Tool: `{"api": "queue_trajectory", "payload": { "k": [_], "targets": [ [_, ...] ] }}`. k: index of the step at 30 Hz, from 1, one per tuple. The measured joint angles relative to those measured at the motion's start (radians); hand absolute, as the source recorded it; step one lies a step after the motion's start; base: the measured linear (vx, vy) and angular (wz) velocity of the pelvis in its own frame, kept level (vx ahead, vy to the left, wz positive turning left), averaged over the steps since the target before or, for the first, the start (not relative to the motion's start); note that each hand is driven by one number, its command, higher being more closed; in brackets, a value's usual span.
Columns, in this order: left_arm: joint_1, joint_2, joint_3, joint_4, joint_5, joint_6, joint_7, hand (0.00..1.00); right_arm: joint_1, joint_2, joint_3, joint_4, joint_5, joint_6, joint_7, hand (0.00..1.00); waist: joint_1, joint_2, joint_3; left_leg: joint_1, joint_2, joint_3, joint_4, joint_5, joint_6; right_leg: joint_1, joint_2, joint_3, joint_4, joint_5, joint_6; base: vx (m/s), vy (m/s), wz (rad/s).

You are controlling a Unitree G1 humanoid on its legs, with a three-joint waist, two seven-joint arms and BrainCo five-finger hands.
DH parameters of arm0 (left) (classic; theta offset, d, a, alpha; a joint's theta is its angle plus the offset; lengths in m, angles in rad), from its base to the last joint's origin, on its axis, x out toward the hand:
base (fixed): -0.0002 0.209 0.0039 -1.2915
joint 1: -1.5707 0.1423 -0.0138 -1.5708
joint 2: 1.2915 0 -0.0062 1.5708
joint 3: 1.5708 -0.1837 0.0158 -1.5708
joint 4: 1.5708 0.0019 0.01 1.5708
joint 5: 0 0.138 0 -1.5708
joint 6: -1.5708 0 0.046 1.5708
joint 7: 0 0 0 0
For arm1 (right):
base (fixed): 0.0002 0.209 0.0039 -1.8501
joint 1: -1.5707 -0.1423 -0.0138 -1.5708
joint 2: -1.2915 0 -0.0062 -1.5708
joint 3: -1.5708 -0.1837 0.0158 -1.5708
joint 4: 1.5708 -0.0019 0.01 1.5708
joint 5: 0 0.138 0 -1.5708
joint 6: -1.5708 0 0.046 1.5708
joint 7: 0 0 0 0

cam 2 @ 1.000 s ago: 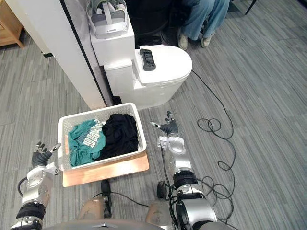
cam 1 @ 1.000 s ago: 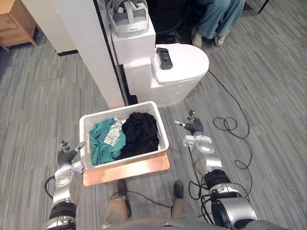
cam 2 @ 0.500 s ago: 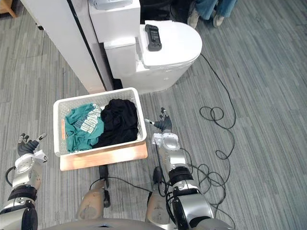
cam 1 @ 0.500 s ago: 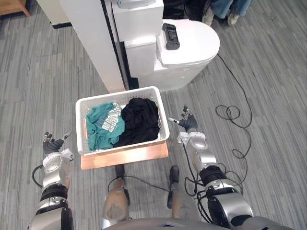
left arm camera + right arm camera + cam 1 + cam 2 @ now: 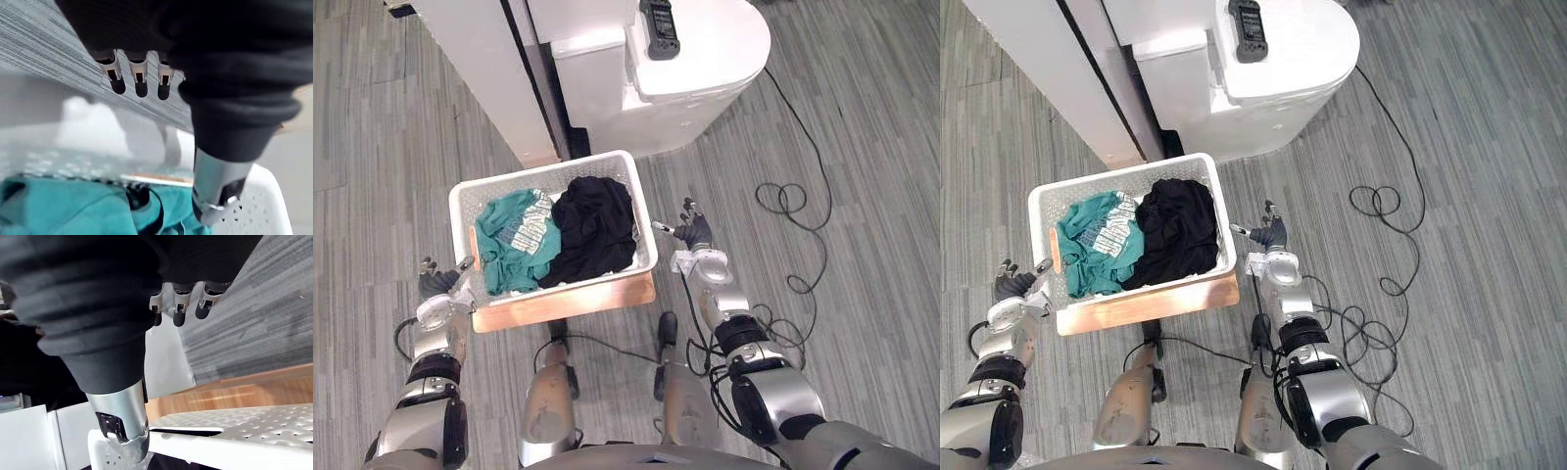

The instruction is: Pick up the laundry basket with both hands and put the clothes into the washing machine.

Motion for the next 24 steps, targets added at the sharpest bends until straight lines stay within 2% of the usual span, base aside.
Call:
{"api": "queue_trajectory", "payload": {
  "k": [7,12,17,24],
  "targets": [
    [-0.038,-0.001,-0.077,-0.012,-0.001,0.004,0.002,0.00,-0.028,0.004,0.029,-0.001,-0.002,0.003,-0.001,0.00,-0.008,0.006,0.019,0.000,0.002,0.006,0.000,0.000,-0.001,-0.004,0.001,0.004,0.000,0.000,0.000,0.00,-0.002,0.00],
    [-0.043,-0.003,-0.108,-0.036,-0.033,0.005,0.003,0.00,-0.073,0.013,0.059,-0.001,-0.004,0.022,-0.002,0.00,-0.004,0.010,0.053,-0.005,0.000,0.024,0.000,0.001,-0.001,-0.024,0.001,0.026,0.004,0.007,0.001,0.00,-0.005,-0.08],
    [-0.045,-0.014,-0.135,-0.035,-0.048,0.010,0.003,0.00,-0.113,0.022,0.098,-0.001,-0.079,0.040,-0.004,0.00,-0.010,0.014,0.064,-0.016,-0.002,0.026,0.000,0.004,0.001,-0.037,-0.001,0.027,0.004,0.011,0.002,0.00,-0.001,-0.02],
    [-0.048,-0.022,-0.156,-0.034,-0.080,0.012,0.008,0.00,-0.143,0.016,0.123,0.000,-0.122,0.044,-0.022,0.00,-0.014,0.019,0.066,-0.022,-0.003,0.022,-0.001,0.005,0.002,-0.040,-0.002,0.024,0.004,0.011,0.002,0.00,-0.001,0.00]
  ]
}}
